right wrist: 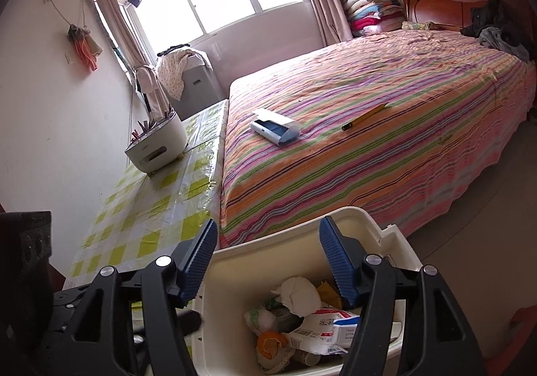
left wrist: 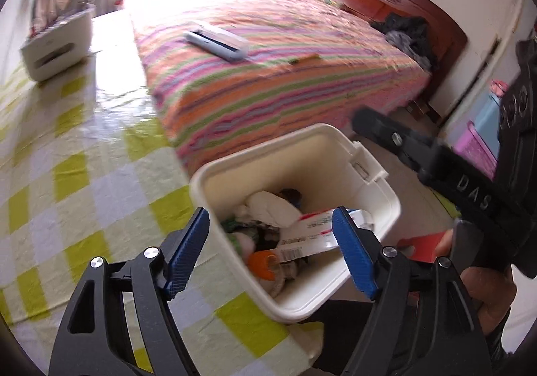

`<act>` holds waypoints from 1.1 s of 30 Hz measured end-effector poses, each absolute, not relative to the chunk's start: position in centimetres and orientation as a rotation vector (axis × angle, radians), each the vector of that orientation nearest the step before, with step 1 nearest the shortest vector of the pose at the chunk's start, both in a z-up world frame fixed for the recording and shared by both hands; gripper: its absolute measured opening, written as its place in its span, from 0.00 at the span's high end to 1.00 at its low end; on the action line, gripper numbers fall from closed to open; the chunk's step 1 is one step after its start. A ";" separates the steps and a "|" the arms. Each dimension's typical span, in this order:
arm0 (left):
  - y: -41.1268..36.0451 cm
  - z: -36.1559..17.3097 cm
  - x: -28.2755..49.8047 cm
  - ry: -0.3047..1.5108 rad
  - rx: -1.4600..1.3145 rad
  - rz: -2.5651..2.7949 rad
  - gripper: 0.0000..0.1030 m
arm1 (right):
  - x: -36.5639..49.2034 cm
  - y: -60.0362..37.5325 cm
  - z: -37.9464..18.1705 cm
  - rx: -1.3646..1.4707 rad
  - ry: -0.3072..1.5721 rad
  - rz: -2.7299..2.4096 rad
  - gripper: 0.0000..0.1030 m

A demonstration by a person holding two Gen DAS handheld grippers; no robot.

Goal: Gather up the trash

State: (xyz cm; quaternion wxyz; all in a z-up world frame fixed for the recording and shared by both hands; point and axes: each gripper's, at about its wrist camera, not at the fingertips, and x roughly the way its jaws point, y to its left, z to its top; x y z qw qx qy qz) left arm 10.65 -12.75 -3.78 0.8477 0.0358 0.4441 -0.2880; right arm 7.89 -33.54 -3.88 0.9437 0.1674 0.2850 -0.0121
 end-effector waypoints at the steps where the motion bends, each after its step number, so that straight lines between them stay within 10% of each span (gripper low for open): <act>1: -12.2 -3.5 10.3 0.923 0.082 -0.575 0.27 | 7.8 -33.1 -3.9 0.314 0.584 -0.037 0.40; 33: 1.4 1.5 -0.5 0.701 0.125 -0.165 0.14 | -1.5 -21.6 0.4 0.132 0.543 -0.062 0.27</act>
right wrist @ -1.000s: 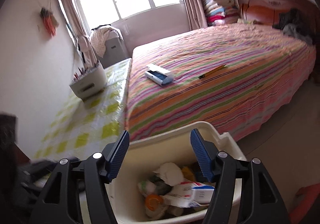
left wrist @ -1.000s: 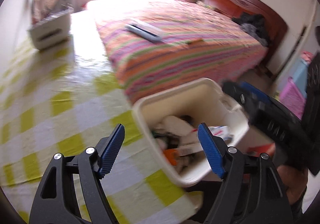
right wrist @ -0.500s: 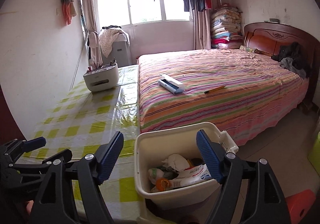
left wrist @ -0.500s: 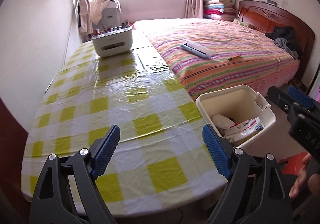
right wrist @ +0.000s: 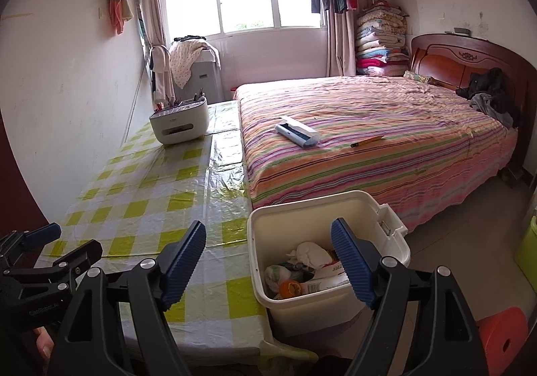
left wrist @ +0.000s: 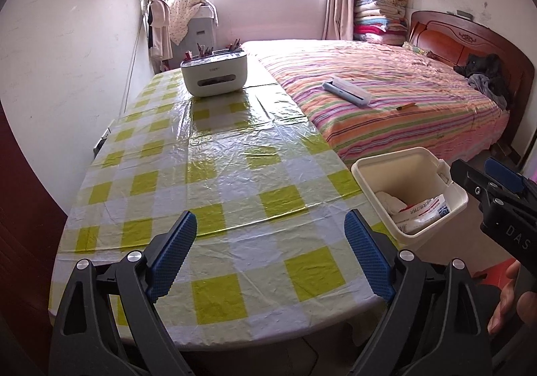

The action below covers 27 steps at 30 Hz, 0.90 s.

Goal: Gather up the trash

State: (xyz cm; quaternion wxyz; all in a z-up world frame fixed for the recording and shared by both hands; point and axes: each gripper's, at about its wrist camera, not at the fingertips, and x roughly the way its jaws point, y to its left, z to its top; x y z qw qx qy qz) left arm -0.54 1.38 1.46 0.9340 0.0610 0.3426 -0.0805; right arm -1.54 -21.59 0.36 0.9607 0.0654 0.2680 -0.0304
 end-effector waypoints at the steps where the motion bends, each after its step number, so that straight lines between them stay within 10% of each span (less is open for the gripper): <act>1: 1.5 1.4 -0.5 0.706 0.127 -0.165 0.14 | -1.4 -21.4 0.3 0.135 0.546 -0.058 0.27; 27: 1.0 -0.4 4.3 0.771 0.146 -0.135 0.14 | 4.0 -21.3 -1.5 0.165 0.605 -0.028 0.27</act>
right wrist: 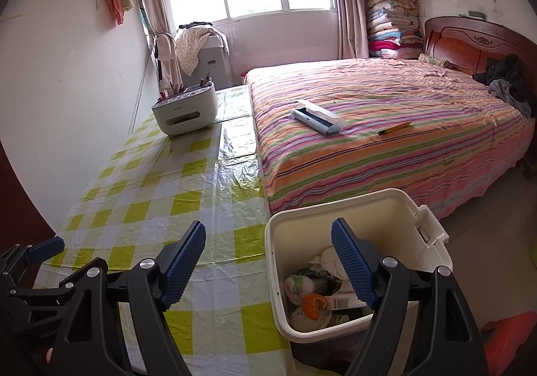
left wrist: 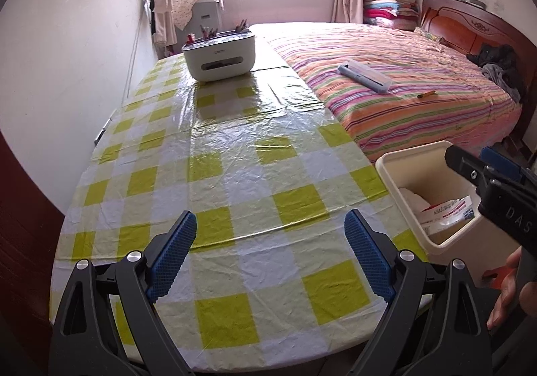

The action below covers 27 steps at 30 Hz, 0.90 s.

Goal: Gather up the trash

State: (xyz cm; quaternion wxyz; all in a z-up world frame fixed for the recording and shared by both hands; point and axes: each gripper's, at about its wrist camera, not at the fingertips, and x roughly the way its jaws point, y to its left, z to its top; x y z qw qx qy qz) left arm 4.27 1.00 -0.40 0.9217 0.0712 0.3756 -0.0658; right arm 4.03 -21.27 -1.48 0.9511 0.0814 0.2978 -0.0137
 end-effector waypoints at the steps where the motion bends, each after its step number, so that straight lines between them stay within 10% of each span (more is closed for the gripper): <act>1: 0.7 -0.3 4.5 0.767 0.144 -0.150 0.14 | 4.1 -21.4 -1.5 0.166 0.607 -0.035 0.27; 27: -2.7 -0.9 4.7 0.771 0.212 -0.288 0.11 | 3.1 -22.4 -0.9 0.150 0.632 -0.156 0.27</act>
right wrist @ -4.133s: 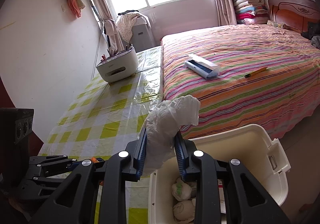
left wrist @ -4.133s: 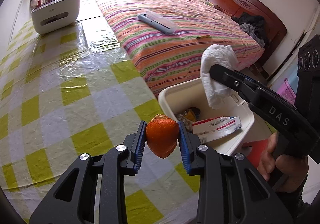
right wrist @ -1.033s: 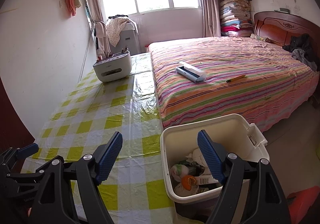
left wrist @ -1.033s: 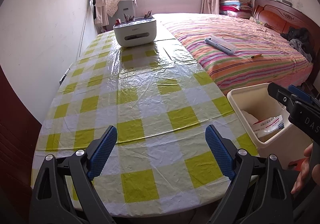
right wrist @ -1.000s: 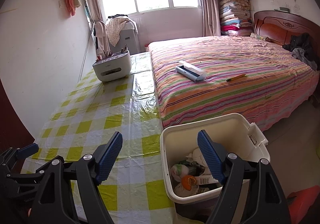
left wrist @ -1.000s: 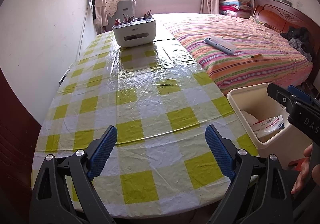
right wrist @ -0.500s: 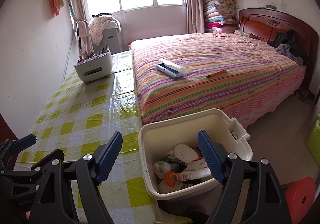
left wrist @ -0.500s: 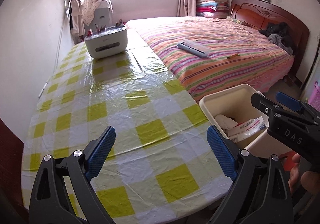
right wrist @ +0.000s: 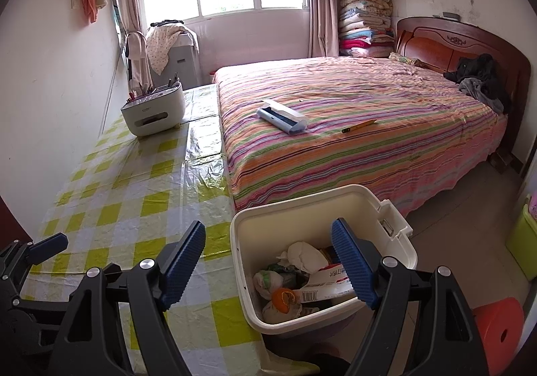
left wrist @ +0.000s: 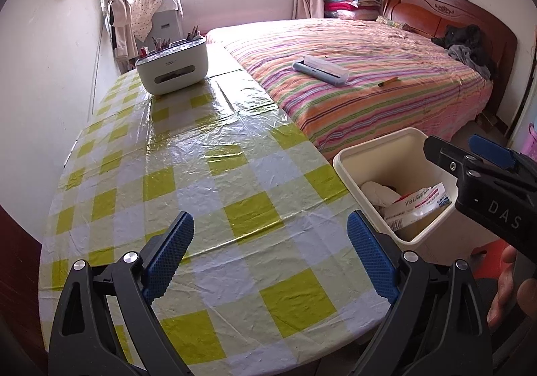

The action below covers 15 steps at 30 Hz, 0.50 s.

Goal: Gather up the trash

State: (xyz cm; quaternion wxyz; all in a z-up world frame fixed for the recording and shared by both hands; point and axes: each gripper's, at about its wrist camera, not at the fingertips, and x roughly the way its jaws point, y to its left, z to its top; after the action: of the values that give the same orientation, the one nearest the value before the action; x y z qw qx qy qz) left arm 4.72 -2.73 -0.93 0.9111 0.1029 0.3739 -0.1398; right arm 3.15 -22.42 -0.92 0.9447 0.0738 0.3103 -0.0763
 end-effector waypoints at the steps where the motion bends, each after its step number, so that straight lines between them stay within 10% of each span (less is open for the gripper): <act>1: -2.8 -1.0 4.7 0.771 0.214 -0.290 0.11 | 3.1 -22.5 -0.9 0.150 0.634 -0.155 0.27; 15: -3.9 -1.3 5.0 0.799 0.232 -0.292 0.11 | 3.4 -22.9 -0.9 0.150 0.640 -0.151 0.27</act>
State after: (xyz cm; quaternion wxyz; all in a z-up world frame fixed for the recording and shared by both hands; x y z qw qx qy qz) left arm 5.03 -3.93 -1.32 0.9045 0.1121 0.3865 -0.1413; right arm 3.38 -22.88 -0.93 0.9437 0.0735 0.3140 -0.0741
